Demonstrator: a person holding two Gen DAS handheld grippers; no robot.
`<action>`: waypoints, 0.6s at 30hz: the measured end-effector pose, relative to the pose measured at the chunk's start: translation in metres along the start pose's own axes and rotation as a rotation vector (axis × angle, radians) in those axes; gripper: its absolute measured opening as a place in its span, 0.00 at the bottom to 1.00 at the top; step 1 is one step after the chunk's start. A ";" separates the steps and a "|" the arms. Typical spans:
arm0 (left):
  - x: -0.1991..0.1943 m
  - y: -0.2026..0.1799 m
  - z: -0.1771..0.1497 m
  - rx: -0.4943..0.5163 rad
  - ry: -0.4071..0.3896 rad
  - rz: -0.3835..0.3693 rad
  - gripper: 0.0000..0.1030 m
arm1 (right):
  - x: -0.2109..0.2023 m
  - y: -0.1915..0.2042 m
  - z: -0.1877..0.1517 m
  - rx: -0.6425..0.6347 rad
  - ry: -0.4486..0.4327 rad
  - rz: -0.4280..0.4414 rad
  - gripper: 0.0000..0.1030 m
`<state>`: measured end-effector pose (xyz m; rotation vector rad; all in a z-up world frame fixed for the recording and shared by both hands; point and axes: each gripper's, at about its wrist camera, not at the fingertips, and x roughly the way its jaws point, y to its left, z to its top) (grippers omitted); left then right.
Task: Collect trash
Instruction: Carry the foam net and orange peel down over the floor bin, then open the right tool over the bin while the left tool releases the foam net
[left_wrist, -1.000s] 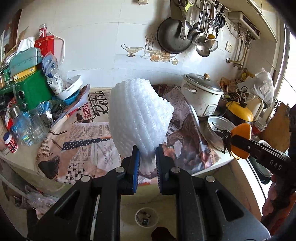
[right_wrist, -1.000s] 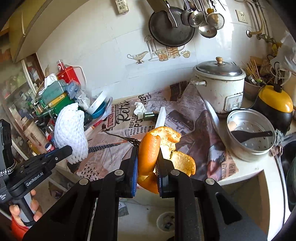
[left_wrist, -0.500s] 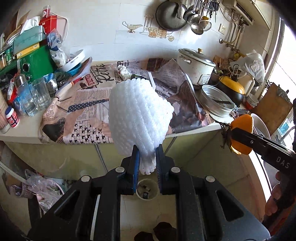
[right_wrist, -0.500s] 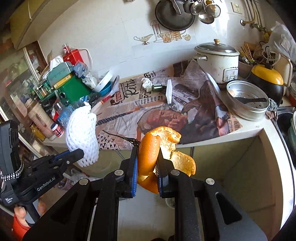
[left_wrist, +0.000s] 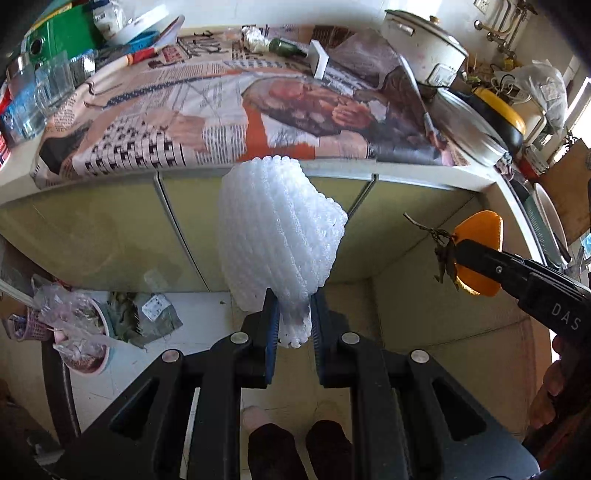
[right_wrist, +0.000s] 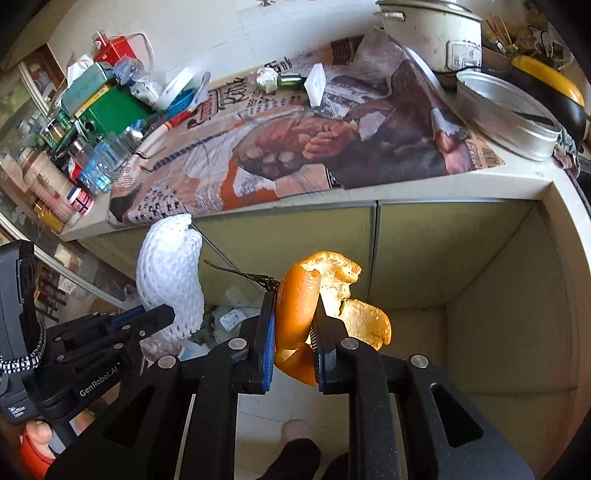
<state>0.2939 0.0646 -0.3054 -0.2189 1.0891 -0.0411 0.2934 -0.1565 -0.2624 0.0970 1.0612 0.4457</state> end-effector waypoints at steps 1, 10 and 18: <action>0.012 -0.001 -0.004 -0.012 0.012 0.003 0.15 | 0.011 -0.008 -0.004 0.002 0.013 0.003 0.15; 0.129 0.012 -0.051 -0.099 0.094 0.049 0.15 | 0.122 -0.066 -0.044 0.010 0.154 -0.014 0.15; 0.223 0.042 -0.090 -0.171 0.135 0.084 0.15 | 0.232 -0.091 -0.084 0.015 0.258 0.007 0.15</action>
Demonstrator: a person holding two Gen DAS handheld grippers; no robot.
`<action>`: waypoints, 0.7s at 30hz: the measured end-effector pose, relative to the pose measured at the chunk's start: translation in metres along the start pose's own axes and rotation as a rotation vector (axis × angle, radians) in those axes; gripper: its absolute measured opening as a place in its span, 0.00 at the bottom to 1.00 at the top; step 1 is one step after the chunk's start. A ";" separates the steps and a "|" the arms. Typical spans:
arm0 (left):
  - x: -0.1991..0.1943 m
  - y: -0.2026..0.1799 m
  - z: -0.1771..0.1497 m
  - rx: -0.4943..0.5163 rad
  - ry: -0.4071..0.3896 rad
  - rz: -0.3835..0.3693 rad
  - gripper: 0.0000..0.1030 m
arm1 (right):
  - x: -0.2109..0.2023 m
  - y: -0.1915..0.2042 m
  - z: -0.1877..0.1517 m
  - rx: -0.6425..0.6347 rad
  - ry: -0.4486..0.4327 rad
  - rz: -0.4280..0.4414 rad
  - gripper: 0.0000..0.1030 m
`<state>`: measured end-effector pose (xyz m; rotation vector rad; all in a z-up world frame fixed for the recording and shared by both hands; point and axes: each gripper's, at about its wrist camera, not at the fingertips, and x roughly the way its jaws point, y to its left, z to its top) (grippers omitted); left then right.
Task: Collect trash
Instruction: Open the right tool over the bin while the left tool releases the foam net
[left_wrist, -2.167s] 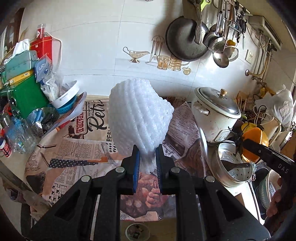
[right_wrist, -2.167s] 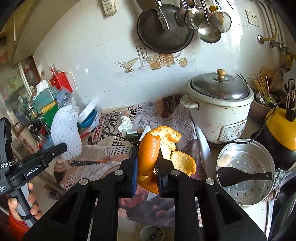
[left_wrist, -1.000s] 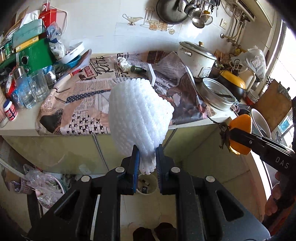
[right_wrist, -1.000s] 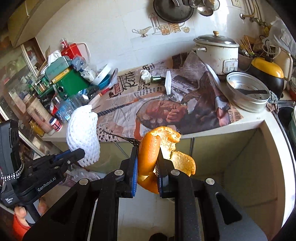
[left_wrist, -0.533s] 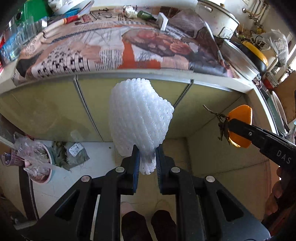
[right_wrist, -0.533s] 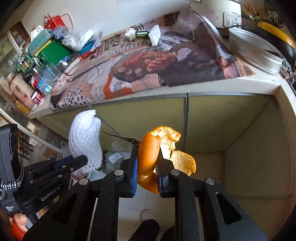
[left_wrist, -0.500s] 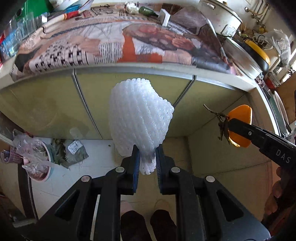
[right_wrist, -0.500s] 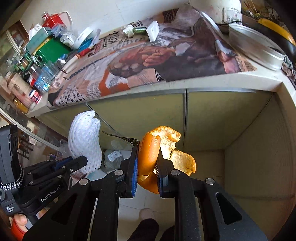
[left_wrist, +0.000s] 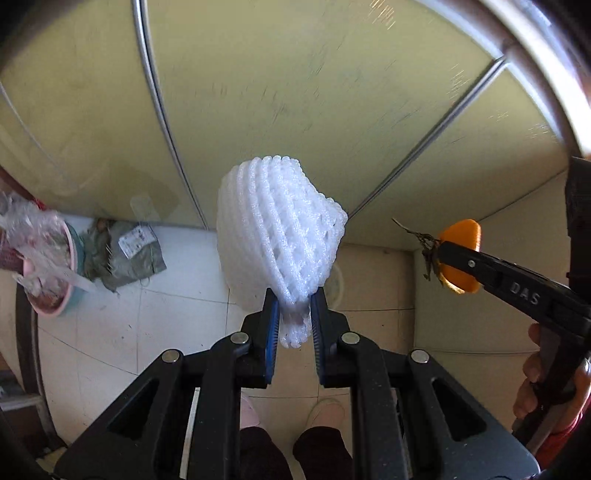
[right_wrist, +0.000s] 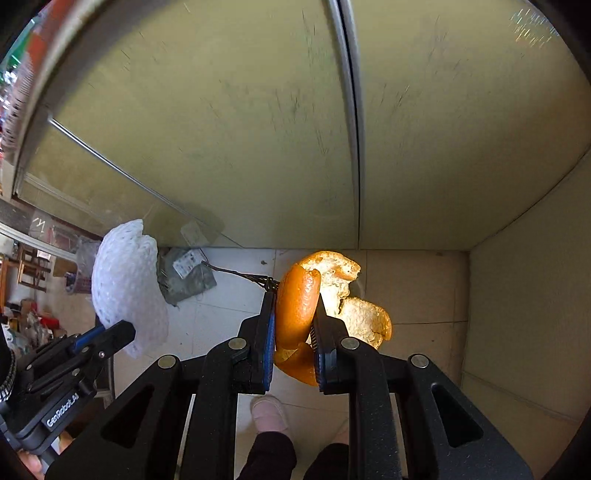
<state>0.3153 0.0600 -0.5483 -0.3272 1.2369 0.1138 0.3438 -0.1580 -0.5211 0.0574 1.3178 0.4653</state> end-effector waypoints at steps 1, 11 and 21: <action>0.010 0.002 -0.002 -0.004 0.003 0.005 0.15 | 0.013 -0.001 0.000 -0.005 0.010 0.006 0.17; 0.082 0.009 -0.009 -0.004 0.055 0.007 0.15 | 0.080 -0.008 -0.003 -0.030 0.072 0.040 0.40; 0.129 -0.036 0.002 0.073 0.140 -0.081 0.30 | 0.068 -0.033 0.004 0.042 0.046 0.000 0.40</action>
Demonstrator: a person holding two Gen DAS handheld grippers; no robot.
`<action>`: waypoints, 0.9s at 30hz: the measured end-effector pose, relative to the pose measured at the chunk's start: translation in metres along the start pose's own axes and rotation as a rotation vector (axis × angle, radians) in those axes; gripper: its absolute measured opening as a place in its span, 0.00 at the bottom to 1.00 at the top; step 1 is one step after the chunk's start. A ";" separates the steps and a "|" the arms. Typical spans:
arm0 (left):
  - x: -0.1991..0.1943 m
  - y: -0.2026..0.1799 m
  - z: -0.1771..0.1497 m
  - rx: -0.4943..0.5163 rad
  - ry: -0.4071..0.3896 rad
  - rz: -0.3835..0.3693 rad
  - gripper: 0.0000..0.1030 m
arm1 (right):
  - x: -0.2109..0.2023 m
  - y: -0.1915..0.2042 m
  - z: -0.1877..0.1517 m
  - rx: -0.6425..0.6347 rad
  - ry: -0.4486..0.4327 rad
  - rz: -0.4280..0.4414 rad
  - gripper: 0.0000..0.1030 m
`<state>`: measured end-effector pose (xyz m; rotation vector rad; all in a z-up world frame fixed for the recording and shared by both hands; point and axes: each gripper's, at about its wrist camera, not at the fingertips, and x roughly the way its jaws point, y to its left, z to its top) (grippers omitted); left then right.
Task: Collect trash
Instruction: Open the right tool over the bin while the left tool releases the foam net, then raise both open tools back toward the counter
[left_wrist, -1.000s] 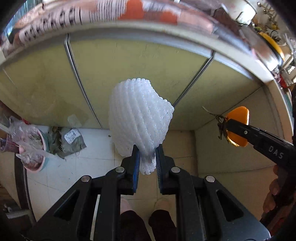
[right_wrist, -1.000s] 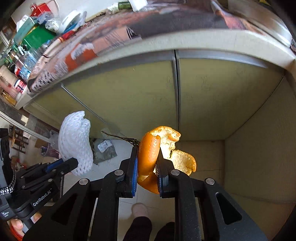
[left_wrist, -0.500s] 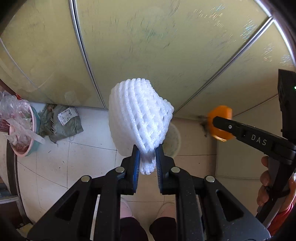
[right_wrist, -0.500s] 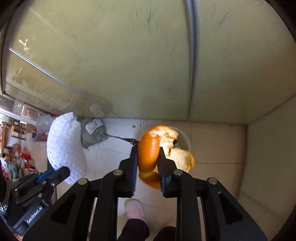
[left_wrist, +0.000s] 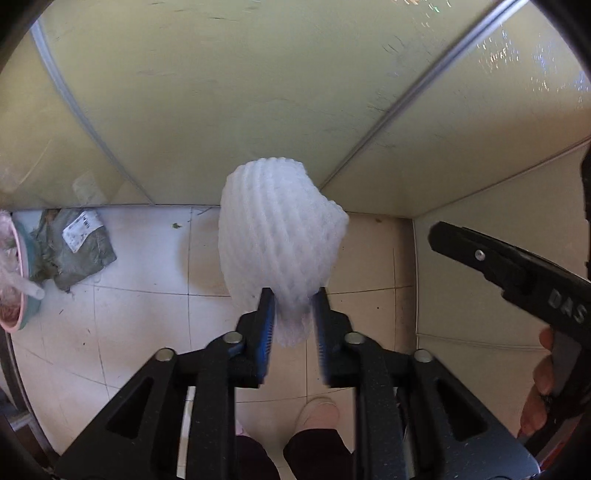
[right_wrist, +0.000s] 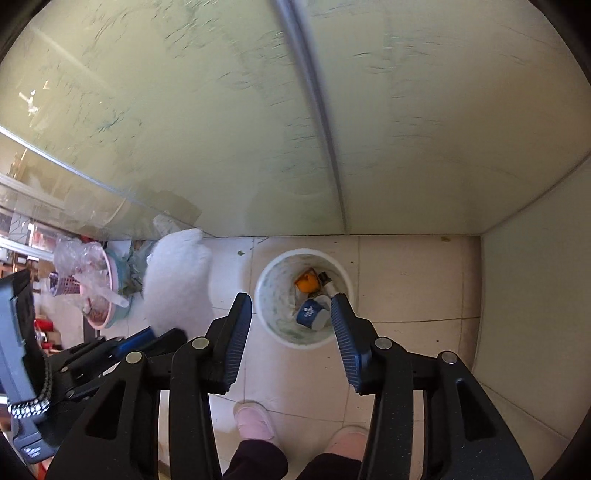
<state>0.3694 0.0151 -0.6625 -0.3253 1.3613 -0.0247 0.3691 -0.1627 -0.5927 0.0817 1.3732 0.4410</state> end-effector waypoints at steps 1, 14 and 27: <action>0.002 -0.002 0.001 0.006 0.001 0.005 0.34 | -0.001 -0.003 0.001 0.004 -0.002 -0.006 0.40; -0.054 -0.027 0.008 0.028 -0.014 0.035 0.50 | -0.046 -0.008 0.005 0.024 -0.046 -0.005 0.40; -0.268 -0.056 0.029 0.072 -0.215 0.006 0.50 | -0.218 0.043 0.019 -0.001 -0.186 -0.020 0.40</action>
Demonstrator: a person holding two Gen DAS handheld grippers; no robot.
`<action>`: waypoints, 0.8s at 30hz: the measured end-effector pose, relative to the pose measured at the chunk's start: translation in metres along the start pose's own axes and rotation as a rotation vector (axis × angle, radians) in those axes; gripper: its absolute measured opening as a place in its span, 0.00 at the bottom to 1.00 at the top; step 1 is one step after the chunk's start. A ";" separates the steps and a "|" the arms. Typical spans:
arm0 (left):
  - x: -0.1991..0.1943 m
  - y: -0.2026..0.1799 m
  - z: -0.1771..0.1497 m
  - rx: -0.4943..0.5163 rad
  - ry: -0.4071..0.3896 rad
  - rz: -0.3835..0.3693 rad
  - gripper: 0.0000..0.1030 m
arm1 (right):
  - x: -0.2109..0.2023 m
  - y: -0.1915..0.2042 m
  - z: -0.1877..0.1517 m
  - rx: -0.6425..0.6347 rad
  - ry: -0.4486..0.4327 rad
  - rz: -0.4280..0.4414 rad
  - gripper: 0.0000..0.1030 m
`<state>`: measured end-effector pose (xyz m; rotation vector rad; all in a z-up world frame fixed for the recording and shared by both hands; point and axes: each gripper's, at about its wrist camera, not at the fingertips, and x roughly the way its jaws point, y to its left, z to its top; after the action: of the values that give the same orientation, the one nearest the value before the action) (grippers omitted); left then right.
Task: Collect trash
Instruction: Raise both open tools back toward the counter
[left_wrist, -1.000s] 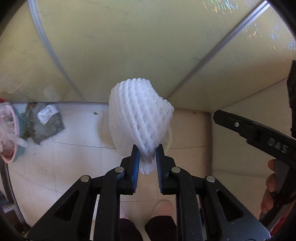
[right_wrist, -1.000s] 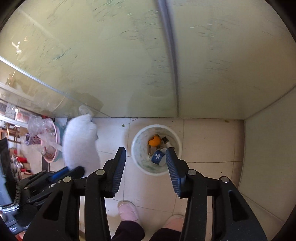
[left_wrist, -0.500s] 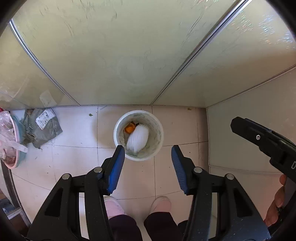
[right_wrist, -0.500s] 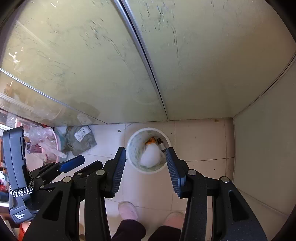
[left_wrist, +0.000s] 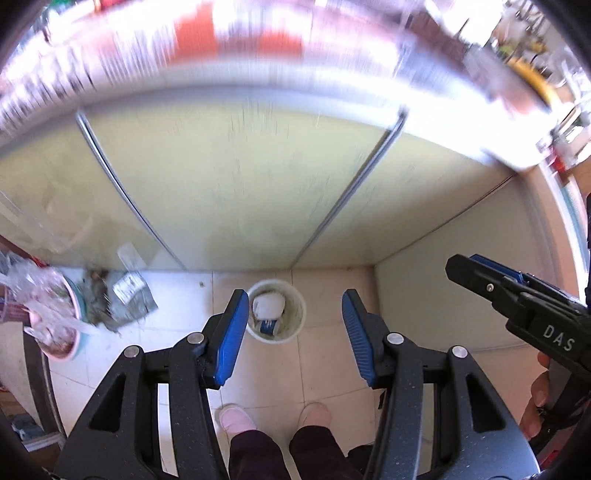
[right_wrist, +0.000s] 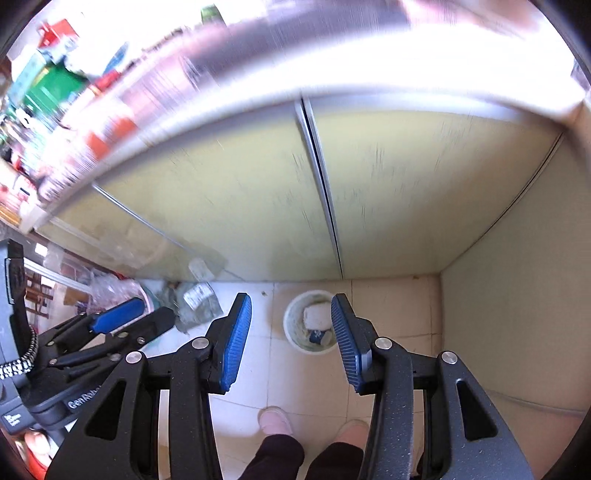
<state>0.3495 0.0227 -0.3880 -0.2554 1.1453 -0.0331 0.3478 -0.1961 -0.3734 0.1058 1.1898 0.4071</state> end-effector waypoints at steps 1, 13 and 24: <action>-0.015 0.000 0.005 0.005 -0.019 -0.005 0.50 | -0.017 0.005 0.004 -0.001 -0.019 -0.003 0.40; -0.215 0.001 0.049 0.119 -0.290 -0.033 0.57 | -0.185 0.087 0.030 -0.042 -0.295 -0.066 0.40; -0.342 0.004 0.057 0.201 -0.531 -0.021 0.81 | -0.286 0.143 0.033 -0.065 -0.570 -0.108 0.63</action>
<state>0.2584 0.0908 -0.0608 -0.0872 0.6056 -0.0931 0.2537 -0.1639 -0.0676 0.0927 0.6166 0.2926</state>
